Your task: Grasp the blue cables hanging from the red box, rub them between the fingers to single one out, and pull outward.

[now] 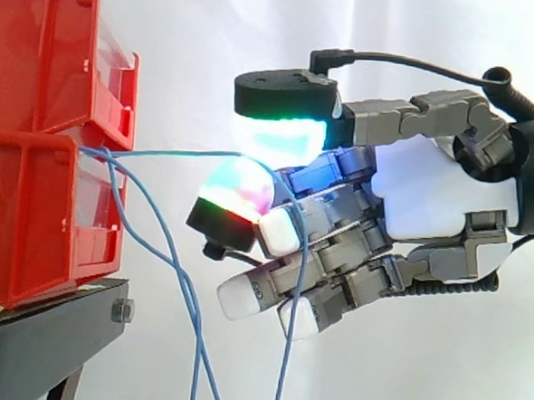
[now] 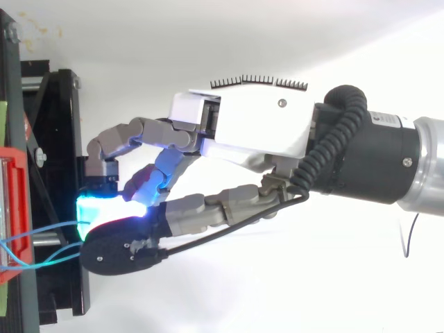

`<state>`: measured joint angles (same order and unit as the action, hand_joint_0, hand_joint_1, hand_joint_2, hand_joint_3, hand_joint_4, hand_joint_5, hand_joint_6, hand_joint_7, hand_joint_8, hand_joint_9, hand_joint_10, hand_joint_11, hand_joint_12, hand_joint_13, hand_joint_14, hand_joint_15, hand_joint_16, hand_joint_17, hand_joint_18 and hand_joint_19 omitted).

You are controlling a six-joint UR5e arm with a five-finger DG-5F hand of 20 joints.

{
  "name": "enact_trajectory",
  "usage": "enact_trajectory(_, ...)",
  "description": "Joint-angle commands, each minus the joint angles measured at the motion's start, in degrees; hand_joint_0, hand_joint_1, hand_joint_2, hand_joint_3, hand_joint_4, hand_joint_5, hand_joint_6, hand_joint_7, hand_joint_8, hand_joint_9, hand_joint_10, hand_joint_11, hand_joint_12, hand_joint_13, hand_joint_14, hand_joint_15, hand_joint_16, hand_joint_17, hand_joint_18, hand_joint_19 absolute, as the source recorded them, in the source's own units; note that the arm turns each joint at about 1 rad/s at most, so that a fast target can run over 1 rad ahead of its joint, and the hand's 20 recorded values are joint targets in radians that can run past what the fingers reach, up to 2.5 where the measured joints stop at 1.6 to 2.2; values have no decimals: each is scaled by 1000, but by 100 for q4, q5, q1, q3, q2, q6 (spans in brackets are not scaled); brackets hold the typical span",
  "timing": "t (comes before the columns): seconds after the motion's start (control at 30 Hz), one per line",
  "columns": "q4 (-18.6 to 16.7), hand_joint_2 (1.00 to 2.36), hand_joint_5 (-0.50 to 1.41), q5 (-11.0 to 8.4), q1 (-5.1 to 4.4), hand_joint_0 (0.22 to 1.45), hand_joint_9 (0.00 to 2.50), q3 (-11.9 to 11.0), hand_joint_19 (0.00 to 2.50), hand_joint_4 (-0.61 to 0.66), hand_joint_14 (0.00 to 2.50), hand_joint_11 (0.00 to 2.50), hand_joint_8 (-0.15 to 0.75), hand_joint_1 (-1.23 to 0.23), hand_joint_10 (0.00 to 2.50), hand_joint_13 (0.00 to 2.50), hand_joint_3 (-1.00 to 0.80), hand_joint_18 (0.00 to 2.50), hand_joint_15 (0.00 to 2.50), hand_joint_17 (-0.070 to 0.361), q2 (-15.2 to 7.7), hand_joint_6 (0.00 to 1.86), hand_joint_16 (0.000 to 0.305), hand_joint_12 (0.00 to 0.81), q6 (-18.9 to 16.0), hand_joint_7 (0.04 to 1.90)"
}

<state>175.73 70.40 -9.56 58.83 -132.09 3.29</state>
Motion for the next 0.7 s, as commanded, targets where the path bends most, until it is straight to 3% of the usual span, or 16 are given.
enact_trajectory(0.0,-4,1011,-48,0,7,586,1111,-4,399,183,9,376,272,-687,8,777,-73,806,229,108,-1,644,48,376,5,1282)
enact_trajectory(0.17,-4,1014,-61,0,-2,566,1065,-4,464,182,9,397,248,-607,10,732,-267,722,253,92,8,649,41,339,13,1289)
enact_trajectory(0.67,5,1002,-65,0,-2,528,1064,-4,468,189,9,388,259,-609,9,737,-463,732,256,93,-1,663,41,340,5,1255)
